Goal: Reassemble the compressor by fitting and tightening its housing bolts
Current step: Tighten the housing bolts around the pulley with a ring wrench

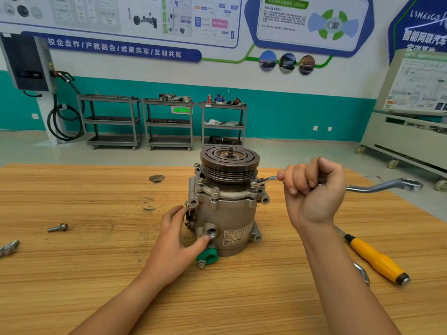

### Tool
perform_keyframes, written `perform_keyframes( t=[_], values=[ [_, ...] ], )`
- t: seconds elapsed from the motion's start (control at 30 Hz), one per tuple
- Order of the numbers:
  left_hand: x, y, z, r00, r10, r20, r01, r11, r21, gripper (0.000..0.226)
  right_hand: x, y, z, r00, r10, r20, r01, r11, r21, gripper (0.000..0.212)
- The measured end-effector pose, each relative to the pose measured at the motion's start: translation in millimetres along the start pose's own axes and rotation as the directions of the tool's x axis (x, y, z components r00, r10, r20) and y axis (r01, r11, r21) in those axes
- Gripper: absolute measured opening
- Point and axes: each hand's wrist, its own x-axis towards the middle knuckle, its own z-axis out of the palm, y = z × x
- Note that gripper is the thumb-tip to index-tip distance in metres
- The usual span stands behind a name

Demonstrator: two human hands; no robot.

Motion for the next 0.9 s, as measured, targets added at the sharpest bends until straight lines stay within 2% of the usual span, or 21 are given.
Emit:
perform_keyframes(
  t=[0.17, 0.33, 0.47, 0.6, 0.73, 0.8, 0.87, 0.9],
  values=[
    [0, 0, 0, 1.0, -0.01, -0.006, 0.01, 1.0, -0.003, 0.073, -11, 0, 4, 1.0, -0.025, 0.01, 0.026, 0.992, -0.122, 0.044],
    [0, 1, 0, 1.0, -0.02, 0.006, 0.02, 1.0, -0.002, 0.074, -24, 4, 6, 0.979, -0.129, 0.161, 0.17, 0.945, -0.279, 0.041],
    [-1, 1, 0, 0.999, -0.031, 0.012, 0.031, 0.999, -0.007, 0.074, -16, -2, 5, 1.0, -0.012, 0.001, 0.012, 0.993, -0.117, 0.043],
    [-1, 1, 0, 0.999, -0.033, 0.014, 0.033, 0.999, -0.016, 0.075, -19, 0, 7, 0.998, -0.056, -0.023, 0.05, 0.975, -0.217, 0.045],
    [-1, 1, 1, 1.0, -0.027, 0.006, 0.027, 1.0, -0.011, 0.073, -40, 9, 21, 0.986, -0.165, -0.021, 0.139, 0.887, -0.44, 0.042],
    [-1, 2, 1, 1.0, -0.025, -0.001, 0.025, 1.0, -0.009, 0.073, -53, 19, 36, 0.972, -0.233, 0.018, 0.2, 0.792, -0.577, 0.036],
    [-1, 1, 1, 1.0, -0.02, -0.008, 0.02, 1.0, -0.004, 0.074, -62, 28, 52, 0.964, -0.261, 0.05, 0.229, 0.723, -0.652, 0.036],
    [-1, 1, 1, 1.0, -0.017, -0.011, 0.017, 1.0, -0.003, 0.074, -63, 30, 57, 0.964, -0.267, 0.003, 0.204, 0.729, -0.654, 0.039]
  ],
)
